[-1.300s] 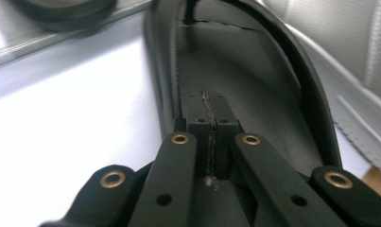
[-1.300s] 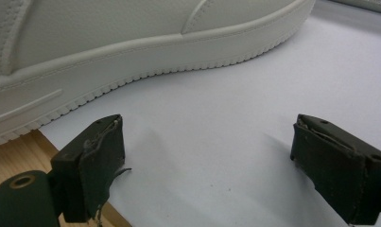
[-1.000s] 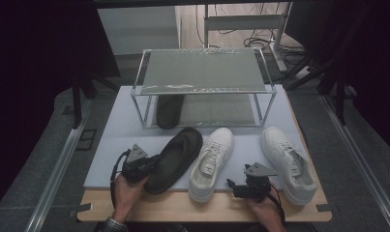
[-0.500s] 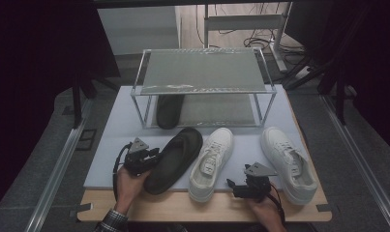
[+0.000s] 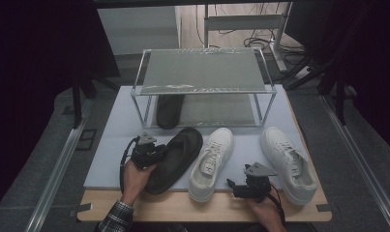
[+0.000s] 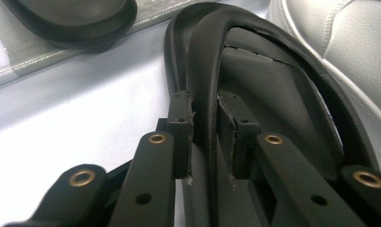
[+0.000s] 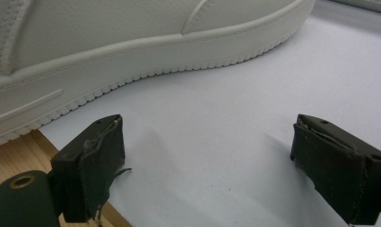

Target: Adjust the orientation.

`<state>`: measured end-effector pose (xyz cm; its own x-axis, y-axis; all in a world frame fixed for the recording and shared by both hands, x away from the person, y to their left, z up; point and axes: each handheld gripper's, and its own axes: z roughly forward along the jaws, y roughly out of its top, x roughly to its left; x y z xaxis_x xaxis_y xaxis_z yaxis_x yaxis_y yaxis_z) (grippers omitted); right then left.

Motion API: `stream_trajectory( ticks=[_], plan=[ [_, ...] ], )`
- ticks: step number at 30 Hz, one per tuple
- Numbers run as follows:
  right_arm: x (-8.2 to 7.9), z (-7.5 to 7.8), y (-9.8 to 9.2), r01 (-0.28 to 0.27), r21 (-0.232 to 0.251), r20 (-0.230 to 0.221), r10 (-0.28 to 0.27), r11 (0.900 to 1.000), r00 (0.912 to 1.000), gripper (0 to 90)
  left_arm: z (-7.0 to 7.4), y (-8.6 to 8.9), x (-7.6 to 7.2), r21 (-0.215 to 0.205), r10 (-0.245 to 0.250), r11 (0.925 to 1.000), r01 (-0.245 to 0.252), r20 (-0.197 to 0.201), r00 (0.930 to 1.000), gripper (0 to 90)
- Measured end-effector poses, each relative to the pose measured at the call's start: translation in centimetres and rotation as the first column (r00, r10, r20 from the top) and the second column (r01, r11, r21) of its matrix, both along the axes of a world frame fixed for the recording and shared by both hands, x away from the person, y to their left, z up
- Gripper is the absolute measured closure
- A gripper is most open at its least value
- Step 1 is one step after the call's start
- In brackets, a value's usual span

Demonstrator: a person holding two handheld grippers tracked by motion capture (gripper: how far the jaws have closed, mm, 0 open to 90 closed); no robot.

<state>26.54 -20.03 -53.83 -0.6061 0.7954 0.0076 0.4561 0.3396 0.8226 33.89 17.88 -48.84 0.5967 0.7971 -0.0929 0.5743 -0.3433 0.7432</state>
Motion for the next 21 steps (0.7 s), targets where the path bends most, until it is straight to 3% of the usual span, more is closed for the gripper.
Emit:
stream_trajectory(
  ticks=[6,12,21],
  plan=[
    [0.0,0.0,0.0,0.000,0.000,0.000,0.000,1.000,1.0000,10.6,0.2,-0.1,0.3,0.015,0.004,0.9999,-0.003,-0.022,0.9997,77.4],
    [0.0,0.0,0.0,0.000,0.000,0.000,0.000,1.000,1.0000,10.6,0.4,-0.3,0.3,0.037,0.016,0.9992,-0.016,-0.021,0.9997,80.5],
    [0.0,0.0,0.0,0.000,0.001,0.000,0.000,1.000,1.0000,10.6,1.5,-0.5,0.4,0.000,0.031,0.9995,-0.031,-0.001,0.9995,81.0]
  ],
)
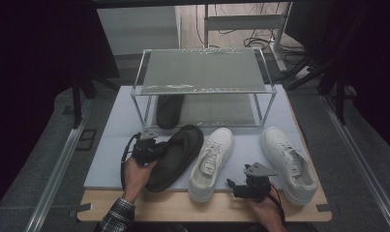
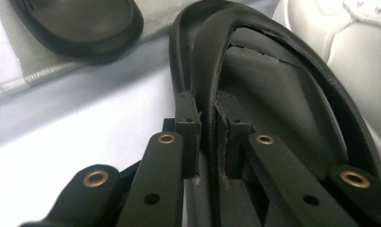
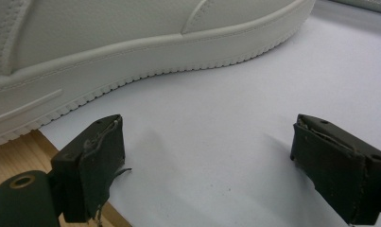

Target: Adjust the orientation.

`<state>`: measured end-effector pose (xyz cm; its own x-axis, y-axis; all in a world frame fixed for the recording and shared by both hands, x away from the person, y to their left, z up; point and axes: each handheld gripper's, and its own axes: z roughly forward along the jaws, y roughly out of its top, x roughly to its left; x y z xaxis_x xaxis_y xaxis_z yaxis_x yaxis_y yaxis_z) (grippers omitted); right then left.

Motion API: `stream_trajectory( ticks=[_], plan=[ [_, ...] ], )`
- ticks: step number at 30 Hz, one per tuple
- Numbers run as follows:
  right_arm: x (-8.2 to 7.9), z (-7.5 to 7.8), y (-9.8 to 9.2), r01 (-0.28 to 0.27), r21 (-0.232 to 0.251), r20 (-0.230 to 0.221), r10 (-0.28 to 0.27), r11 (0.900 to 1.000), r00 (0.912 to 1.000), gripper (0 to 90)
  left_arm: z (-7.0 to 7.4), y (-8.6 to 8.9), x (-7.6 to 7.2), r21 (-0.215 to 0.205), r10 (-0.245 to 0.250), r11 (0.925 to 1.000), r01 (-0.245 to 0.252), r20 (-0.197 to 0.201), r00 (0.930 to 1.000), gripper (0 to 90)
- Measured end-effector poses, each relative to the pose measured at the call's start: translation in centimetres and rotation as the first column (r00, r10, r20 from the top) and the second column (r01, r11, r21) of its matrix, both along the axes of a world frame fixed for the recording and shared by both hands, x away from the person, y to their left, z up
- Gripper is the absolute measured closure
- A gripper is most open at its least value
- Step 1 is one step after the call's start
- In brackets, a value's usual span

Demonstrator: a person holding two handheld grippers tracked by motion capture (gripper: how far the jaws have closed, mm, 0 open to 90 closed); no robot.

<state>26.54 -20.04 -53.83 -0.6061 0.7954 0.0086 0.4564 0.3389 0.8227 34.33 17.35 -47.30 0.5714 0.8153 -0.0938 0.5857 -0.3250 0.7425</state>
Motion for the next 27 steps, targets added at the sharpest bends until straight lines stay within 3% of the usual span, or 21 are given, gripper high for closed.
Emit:
stream_trajectory(
  ticks=[8,14,27],
  plan=[
    [0.0,0.0,0.0,0.000,0.000,0.000,0.000,1.000,1.0000,10.6,1.4,-0.6,0.9,-0.015,0.046,0.9988,-0.046,0.040,0.9981,80.7],
    [0.0,0.0,0.0,0.000,0.000,0.000,0.000,1.000,1.0000,10.6,1.7,-1.3,2.0,-0.035,0.076,0.9966,-0.074,0.050,0.9959,80.5],
    [0.0,0.0,0.0,0.000,0.001,0.000,0.000,1.000,1.0000,10.6,1.5,-3.6,4.7,-0.037,0.141,0.9896,-0.139,0.066,0.9878,80.0]
  ],
)
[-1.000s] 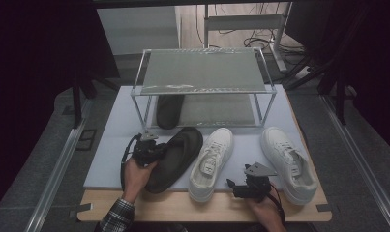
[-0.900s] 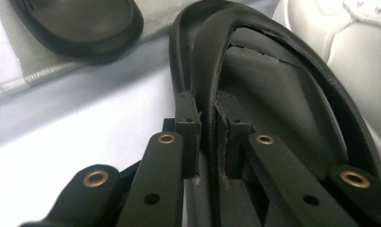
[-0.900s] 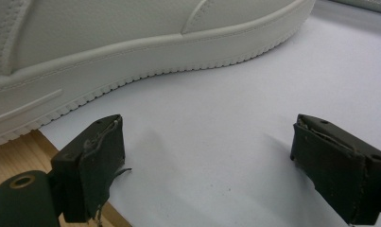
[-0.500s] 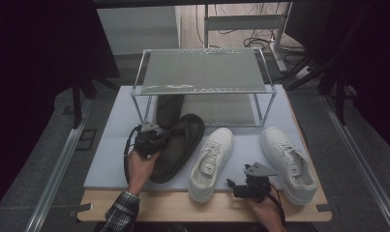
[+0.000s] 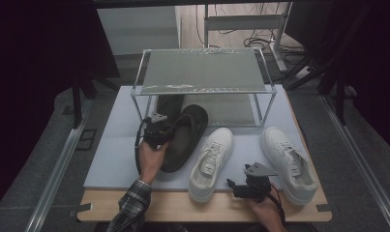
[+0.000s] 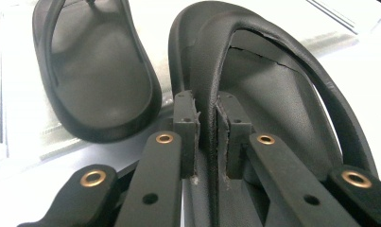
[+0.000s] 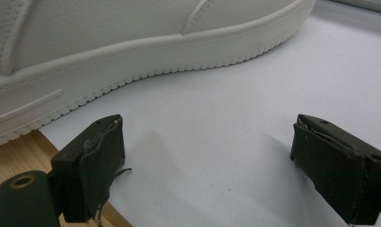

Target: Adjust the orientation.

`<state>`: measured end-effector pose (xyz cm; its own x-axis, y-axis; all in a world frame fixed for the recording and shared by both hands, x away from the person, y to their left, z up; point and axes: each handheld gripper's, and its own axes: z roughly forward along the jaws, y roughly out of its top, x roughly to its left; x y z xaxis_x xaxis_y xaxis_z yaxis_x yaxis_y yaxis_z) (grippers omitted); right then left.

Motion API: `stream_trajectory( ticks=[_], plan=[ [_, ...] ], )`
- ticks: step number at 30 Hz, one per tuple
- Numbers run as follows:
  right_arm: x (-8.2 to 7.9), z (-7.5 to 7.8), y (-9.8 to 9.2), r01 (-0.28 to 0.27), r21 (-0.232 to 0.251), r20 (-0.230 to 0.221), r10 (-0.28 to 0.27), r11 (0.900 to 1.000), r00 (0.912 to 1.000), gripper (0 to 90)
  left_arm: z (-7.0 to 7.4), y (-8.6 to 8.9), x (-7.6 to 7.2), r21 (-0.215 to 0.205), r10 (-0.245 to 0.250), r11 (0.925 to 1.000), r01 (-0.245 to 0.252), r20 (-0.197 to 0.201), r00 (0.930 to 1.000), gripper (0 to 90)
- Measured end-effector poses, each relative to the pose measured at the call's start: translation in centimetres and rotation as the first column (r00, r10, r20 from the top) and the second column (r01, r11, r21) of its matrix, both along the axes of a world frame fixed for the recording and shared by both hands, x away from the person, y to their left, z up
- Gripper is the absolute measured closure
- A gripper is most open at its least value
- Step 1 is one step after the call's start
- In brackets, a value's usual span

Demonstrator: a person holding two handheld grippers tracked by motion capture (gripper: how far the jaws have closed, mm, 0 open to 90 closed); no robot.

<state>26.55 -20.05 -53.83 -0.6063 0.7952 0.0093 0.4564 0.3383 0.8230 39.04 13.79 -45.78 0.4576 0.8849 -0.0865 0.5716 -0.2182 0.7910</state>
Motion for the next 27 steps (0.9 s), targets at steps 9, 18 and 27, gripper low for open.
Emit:
stream_trajectory(
  ticks=[9,18,27],
  plan=[
    [0.0,0.0,0.0,-0.001,0.002,0.002,0.001,1.000,1.0000,10.6,-0.8,-1.3,2.1,0.002,0.062,0.9981,-0.062,0.004,0.9981,79.7],
    [0.0,0.0,0.0,-0.002,0.001,0.002,0.002,1.000,1.0000,10.6,-1.9,-2.3,3.7,-0.015,0.138,0.9904,-0.138,-0.005,0.9905,79.5],
    [0.0,0.0,-0.1,-0.004,0.000,0.001,0.004,1.000,1.0000,10.7,-2.7,-2.8,4.6,-0.025,0.180,0.9832,-0.181,-0.023,0.9834,79.4]
  ],
)
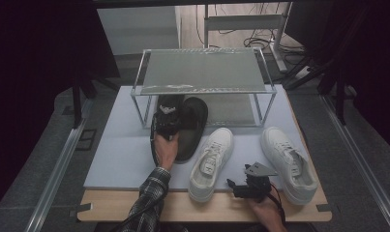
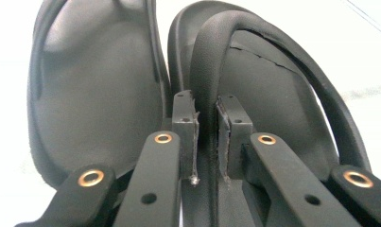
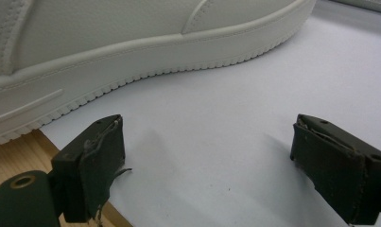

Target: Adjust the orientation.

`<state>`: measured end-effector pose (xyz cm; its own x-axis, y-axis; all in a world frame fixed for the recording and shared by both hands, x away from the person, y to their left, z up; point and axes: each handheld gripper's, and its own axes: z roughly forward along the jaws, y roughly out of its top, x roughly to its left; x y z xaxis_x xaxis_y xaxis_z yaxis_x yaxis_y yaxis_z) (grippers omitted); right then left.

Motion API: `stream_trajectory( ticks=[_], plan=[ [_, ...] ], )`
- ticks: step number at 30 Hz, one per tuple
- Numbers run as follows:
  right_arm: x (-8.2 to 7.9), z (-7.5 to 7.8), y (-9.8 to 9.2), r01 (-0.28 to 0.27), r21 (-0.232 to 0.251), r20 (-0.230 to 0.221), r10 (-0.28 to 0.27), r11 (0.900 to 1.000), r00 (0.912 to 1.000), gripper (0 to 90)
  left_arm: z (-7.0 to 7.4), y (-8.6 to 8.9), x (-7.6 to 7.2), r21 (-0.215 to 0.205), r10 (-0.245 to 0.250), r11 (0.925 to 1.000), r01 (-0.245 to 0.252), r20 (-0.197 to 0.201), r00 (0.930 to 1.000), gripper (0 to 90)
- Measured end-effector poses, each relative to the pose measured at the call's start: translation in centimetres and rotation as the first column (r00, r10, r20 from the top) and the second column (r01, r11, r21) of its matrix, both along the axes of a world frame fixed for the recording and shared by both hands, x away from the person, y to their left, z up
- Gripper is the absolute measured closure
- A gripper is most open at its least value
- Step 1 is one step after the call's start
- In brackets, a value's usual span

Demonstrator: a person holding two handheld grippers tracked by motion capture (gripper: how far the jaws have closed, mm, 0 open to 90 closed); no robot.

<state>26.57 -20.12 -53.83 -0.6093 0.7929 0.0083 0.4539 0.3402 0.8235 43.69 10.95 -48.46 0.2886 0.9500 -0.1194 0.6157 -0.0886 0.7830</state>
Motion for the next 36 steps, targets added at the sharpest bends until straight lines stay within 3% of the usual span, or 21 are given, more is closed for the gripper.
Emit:
stream_trajectory(
  ticks=[8,16,21,27,28,32,36],
  plan=[
    [0.0,0.0,0.0,-0.003,0.002,0.000,0.003,1.000,1.0000,10.7,-0.1,-0.2,0.5,-0.002,0.006,1.0000,-0.006,-0.014,0.9999,77.4],
    [0.0,0.0,0.0,-0.003,0.001,0.000,0.003,1.000,1.0000,10.7,0.3,1.1,-0.4,-0.062,-0.072,0.9956,0.071,-0.008,0.9974,71.9],
    [0.0,0.0,0.0,-0.001,-0.001,0.000,0.001,1.000,1.0000,10.7,0.7,1.6,-1.6,-0.039,-0.127,0.9911,0.127,0.002,0.9919,72.3],
    [0.0,0.0,0.0,-0.002,0.001,0.001,0.002,1.000,1.0000,10.8,0.9,2.3,-3.3,-0.036,-0.207,0.9775,0.208,0.019,0.9781,78.7],
    [0.0,0.0,0.0,-0.002,0.001,0.001,0.002,1.000,1.0000,10.8,0.8,2.5,-3.8,-0.034,-0.234,0.9715,0.235,0.025,0.9719,80.0],
    [0.0,0.0,0.0,-0.002,-0.002,0.000,0.002,1.000,1.0000,10.7,0.7,2.8,-5.0,-0.022,-0.279,0.9598,0.280,0.028,0.9599,88.8],
    [0.0,0.0,0.0,-0.001,-0.001,-0.001,0.001,1.000,1.0000,10.7,0.6,3.0,-6.4,-0.008,-0.316,0.9487,0.316,0.031,0.9483,89.5]
  ],
)
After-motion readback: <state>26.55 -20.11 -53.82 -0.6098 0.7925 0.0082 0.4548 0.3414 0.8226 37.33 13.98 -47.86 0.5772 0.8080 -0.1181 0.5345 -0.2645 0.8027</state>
